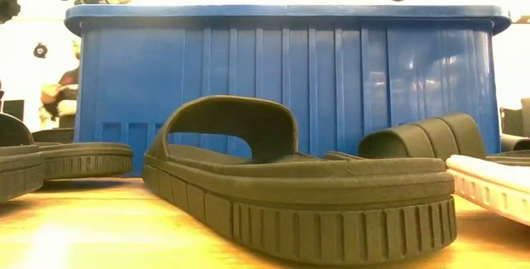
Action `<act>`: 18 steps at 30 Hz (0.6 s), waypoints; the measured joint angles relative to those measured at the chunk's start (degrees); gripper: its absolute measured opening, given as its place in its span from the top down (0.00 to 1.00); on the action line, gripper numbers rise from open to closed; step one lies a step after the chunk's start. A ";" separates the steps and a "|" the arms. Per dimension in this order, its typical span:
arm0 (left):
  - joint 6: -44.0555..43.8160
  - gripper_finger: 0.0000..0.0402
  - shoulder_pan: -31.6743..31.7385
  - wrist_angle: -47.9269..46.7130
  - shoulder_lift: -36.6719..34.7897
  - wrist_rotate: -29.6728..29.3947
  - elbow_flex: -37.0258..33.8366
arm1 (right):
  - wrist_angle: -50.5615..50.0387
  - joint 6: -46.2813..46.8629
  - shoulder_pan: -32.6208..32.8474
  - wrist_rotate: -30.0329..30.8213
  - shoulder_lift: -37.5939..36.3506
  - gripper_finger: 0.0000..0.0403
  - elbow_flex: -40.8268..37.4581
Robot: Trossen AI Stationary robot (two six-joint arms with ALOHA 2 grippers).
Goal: Pick and place slides into bin
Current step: Stack the pink slide on top of the pink slide into the blue bin
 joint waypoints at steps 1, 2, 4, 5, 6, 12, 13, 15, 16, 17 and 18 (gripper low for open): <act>0.00 0.52 0.01 0.00 0.00 0.00 0.00 | 0.77 0.65 -0.02 0.02 0.00 0.43 -0.56; 0.00 0.52 0.01 0.00 0.00 0.00 0.00 | 1.93 1.29 -0.02 0.03 0.00 0.43 -1.24; 0.02 0.52 0.02 0.00 0.00 0.00 0.00 | 5.32 2.12 -0.02 0.58 0.00 0.43 -2.75; 0.01 0.52 0.01 0.00 0.00 -0.01 0.00 | 7.22 2.13 -0.04 0.94 0.00 0.43 -3.57; 0.00 0.52 0.00 0.00 0.02 0.00 0.00 | 9.21 2.14 -0.06 1.08 0.00 0.43 -4.45; 0.02 0.52 0.02 0.00 0.00 0.00 0.00 | 18.19 3.48 -0.04 2.96 0.01 0.43 -10.00; 0.02 0.52 0.01 0.00 0.02 0.00 0.00 | 18.94 3.63 -0.04 4.04 0.02 0.43 -10.82; 0.02 0.52 0.00 0.00 0.02 0.00 -0.02 | 20.10 3.75 -0.09 6.30 0.02 0.43 -12.39; 0.02 0.52 0.00 -0.01 0.02 0.00 -0.01 | 20.59 3.85 -0.09 7.17 0.02 0.43 -13.17; 0.02 0.52 0.00 0.00 0.02 0.00 -0.02 | 20.92 3.86 -0.09 7.90 0.02 0.43 -13.89; 0.02 0.52 0.01 0.00 0.02 0.00 -0.01 | 21.11 3.86 -0.09 8.30 0.02 0.43 -14.47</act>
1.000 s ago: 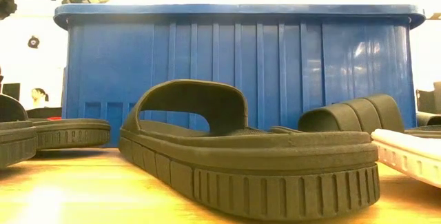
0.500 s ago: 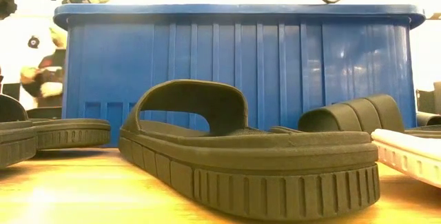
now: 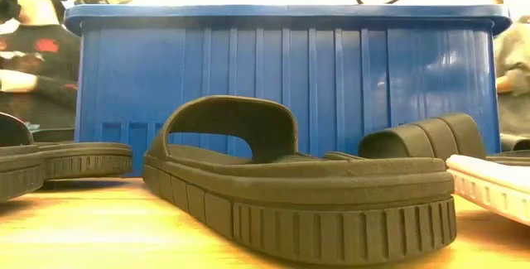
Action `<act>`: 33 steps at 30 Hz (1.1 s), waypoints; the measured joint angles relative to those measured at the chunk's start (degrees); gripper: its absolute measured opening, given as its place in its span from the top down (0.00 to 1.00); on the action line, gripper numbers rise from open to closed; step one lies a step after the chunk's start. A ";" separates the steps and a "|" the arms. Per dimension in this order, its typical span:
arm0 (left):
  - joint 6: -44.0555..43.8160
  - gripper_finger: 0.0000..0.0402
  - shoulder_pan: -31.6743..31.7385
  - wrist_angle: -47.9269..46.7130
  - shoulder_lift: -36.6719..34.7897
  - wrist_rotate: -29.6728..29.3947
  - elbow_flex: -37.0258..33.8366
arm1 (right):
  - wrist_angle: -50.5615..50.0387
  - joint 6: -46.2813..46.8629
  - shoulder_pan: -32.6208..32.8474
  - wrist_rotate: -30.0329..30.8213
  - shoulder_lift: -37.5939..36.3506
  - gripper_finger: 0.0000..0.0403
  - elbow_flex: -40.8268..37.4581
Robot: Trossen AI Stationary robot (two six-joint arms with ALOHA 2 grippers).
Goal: Pick and place slides into bin
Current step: Stack the pink slide on top of the pink slide into the blue bin
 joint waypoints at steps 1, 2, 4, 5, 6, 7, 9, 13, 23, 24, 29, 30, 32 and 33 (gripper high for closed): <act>0.00 0.52 0.00 0.00 -0.01 0.00 0.01 | 0.22 -0.01 0.01 0.06 0.00 0.43 -0.48; 0.00 0.52 -0.01 0.00 -0.02 0.00 -0.01 | 0.38 -0.01 0.02 0.09 0.00 0.43 -0.88; 0.00 0.52 -0.01 0.00 0.00 0.00 -0.01 | 0.46 -0.01 0.04 0.08 0.00 0.43 -1.60; 0.00 0.52 -0.01 0.00 0.00 0.00 -0.01 | 0.54 -0.09 0.10 0.10 0.00 0.43 -1.93; 0.00 0.52 0.00 -0.02 0.00 0.00 -0.01 | 1.16 -0.63 0.15 0.24 0.00 0.43 -2.31; 0.00 0.52 -0.01 -0.02 0.00 0.00 -0.01 | 2.12 -1.53 0.24 0.55 0.00 0.43 -2.71; 0.00 0.52 -0.01 -0.02 0.09 0.00 -0.01 | 5.17 -3.60 0.55 3.43 0.00 0.43 -3.71; 0.00 0.52 -0.01 -0.02 0.09 -0.02 -0.01 | 8.27 -4.75 1.34 8.75 0.00 0.43 -4.28; 0.00 0.52 -0.01 -0.07 0.04 -0.03 -0.01 | 9.08 1.08 4.98 13.59 5.01 0.43 -1.13; 0.00 0.52 -0.01 -0.04 0.04 -0.04 -0.01 | 8.97 1.20 5.30 13.30 6.25 0.43 -0.26; 0.00 0.52 -0.01 -0.09 0.19 -0.06 -0.03 | 7.71 1.14 5.66 13.10 12.63 0.43 5.28; 0.01 0.52 -0.01 -0.12 0.21 -0.04 -0.03 | 6.77 1.23 5.64 13.09 13.83 0.43 6.51; 0.00 0.52 -0.01 -0.11 0.23 -0.04 -0.05 | 3.58 1.46 5.64 13.10 16.28 0.44 9.00; 0.00 0.52 -0.01 -0.10 0.24 -0.04 -0.05 | 2.23 1.46 5.64 13.08 17.23 0.44 10.21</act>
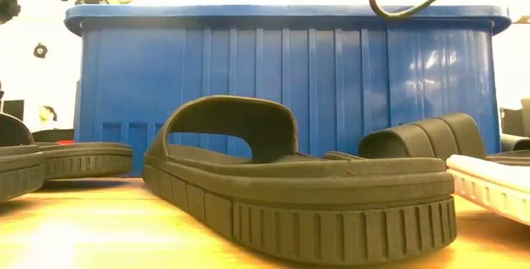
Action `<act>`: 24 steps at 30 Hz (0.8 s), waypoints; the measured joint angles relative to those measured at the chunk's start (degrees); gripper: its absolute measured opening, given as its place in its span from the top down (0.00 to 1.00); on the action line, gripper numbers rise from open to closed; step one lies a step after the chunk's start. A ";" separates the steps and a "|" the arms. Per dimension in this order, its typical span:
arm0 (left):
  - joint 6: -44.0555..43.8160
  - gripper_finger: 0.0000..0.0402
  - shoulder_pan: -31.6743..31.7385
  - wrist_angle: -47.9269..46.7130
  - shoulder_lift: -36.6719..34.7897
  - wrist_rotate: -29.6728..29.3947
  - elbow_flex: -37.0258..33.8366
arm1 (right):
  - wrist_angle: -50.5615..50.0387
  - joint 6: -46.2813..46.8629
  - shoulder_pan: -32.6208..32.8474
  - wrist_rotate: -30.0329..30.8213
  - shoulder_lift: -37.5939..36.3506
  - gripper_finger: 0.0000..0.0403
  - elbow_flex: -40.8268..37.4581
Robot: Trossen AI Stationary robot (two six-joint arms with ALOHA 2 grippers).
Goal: Pick and place slides into bin
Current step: Stack the pink slide on top of the pink slide into the blue bin
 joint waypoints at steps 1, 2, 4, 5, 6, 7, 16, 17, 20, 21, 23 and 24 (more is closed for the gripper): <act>0.00 0.52 0.00 -0.04 0.00 0.00 0.00 | -0.93 0.00 0.00 0.00 0.89 0.45 1.11; 0.00 0.52 0.00 -0.03 0.00 0.00 0.00 | -1.60 0.00 -0.02 0.02 1.68 0.45 2.04; 0.00 0.52 0.00 -0.01 0.00 0.00 0.00 | -2.21 0.00 -0.04 0.02 3.31 0.46 3.34; 0.00 0.52 0.00 -0.01 0.00 0.00 0.00 | -2.42 0.00 -0.04 -0.01 4.00 0.46 3.70; 0.00 0.52 0.00 -0.01 0.00 0.00 0.00 | -2.72 0.00 -0.05 -0.01 4.66 0.46 3.92; 0.00 0.52 0.00 -0.01 0.00 0.00 0.00 | -2.86 0.01 -0.17 -0.02 5.24 0.46 4.19; -0.05 0.52 0.00 -0.01 0.00 0.04 0.00 | -3.00 -0.14 -2.06 0.15 7.08 0.46 4.26; -0.05 0.52 0.00 -0.04 0.00 0.04 0.00 | -3.37 -0.23 -2.10 0.32 7.09 0.46 4.14; -0.07 0.52 0.00 -0.02 0.05 0.03 0.00 | -4.10 -0.43 -2.56 0.48 7.10 0.46 3.94; -0.07 0.52 0.00 -0.05 0.09 0.02 0.00 | -4.00 -0.49 -2.62 0.48 7.10 0.46 3.85; -0.07 0.52 0.00 -0.01 0.16 0.02 0.00 | -4.13 -0.94 -2.77 0.48 7.13 0.46 3.73; -0.07 0.52 0.00 -0.02 0.22 0.02 0.00 | -4.03 -1.21 -2.82 0.48 7.17 0.46 3.73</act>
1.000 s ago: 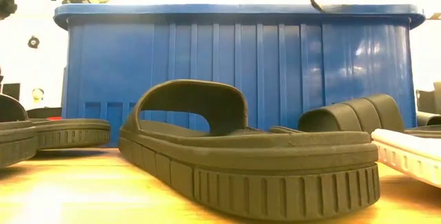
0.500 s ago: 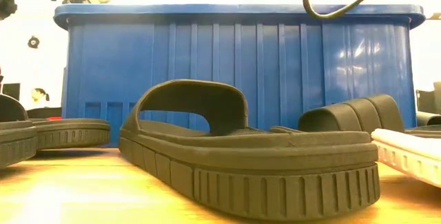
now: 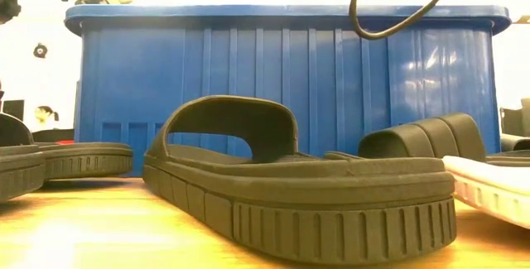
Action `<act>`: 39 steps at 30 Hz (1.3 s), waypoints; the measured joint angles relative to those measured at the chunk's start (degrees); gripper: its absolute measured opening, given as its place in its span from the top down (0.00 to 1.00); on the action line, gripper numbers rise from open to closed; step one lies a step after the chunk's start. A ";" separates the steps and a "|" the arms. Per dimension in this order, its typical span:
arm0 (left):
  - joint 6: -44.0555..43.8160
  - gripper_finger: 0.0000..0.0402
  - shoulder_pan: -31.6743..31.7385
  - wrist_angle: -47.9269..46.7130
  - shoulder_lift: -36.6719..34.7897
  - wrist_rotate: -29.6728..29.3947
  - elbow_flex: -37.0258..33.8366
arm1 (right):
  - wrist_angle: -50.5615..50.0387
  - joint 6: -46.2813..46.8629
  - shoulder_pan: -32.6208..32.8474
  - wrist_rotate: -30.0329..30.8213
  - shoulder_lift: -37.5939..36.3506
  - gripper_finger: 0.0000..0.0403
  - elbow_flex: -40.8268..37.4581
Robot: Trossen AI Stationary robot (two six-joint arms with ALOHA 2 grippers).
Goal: Pick and place slides into bin
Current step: Stack the pink slide on top of the pink slide into the blue bin
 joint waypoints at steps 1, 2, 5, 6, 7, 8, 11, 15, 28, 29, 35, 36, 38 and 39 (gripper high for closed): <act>-0.02 0.52 0.00 -0.03 0.02 0.00 0.00 | 0.01 -0.24 0.00 0.04 0.09 0.46 0.00; -0.02 0.52 0.00 -0.13 0.02 0.00 0.00 | 0.01 -0.36 -0.04 0.04 0.18 0.46 0.00; -0.04 0.52 0.00 -0.10 0.02 0.00 0.00 | 0.03 -0.73 -0.12 0.04 0.37 0.46 0.00; -0.04 0.52 0.00 -0.11 0.02 0.00 0.00 | 0.05 -0.74 -0.21 0.03 0.37 0.46 -0.02; -0.04 0.52 0.00 -0.11 0.02 0.00 0.00 | 0.09 -0.76 -0.22 0.02 0.38 0.46 -0.02; -0.04 0.52 0.00 -0.09 0.00 0.00 0.00 | 0.06 -0.82 -0.27 0.02 0.38 0.47 -0.02; -0.06 0.52 0.00 0.00 0.02 0.00 0.00 | 0.07 -1.69 -0.37 0.00 0.37 0.51 -0.02; -0.11 0.52 0.00 0.00 0.02 0.00 0.00 | 0.15 -2.43 -0.39 -0.01 0.37 0.61 -0.04; -0.09 0.52 0.00 0.00 0.02 0.00 0.00 | 0.86 -4.23 -0.39 -0.24 0.39 0.96 0.04; -0.09 0.52 0.00 0.00 0.02 0.00 0.00 | 1.01 -4.27 -0.39 -0.24 0.37 0.97 0.04; -0.09 0.52 0.00 0.00 0.02 0.00 0.00 | 1.61 -4.43 -0.39 -0.21 0.30 0.97 0.86; -0.09 0.52 0.00 0.00 0.02 0.00 0.00 | 1.60 -4.45 -0.39 -0.18 0.21 0.97 1.09; -0.09 0.52 0.00 -0.01 0.02 0.00 0.00 | 1.54 -4.48 -0.46 -0.20 0.08 0.98 1.63; -0.09 0.52 0.00 -0.02 0.02 0.00 0.00 | 1.50 -4.67 -0.46 -0.25 -0.16 0.98 1.79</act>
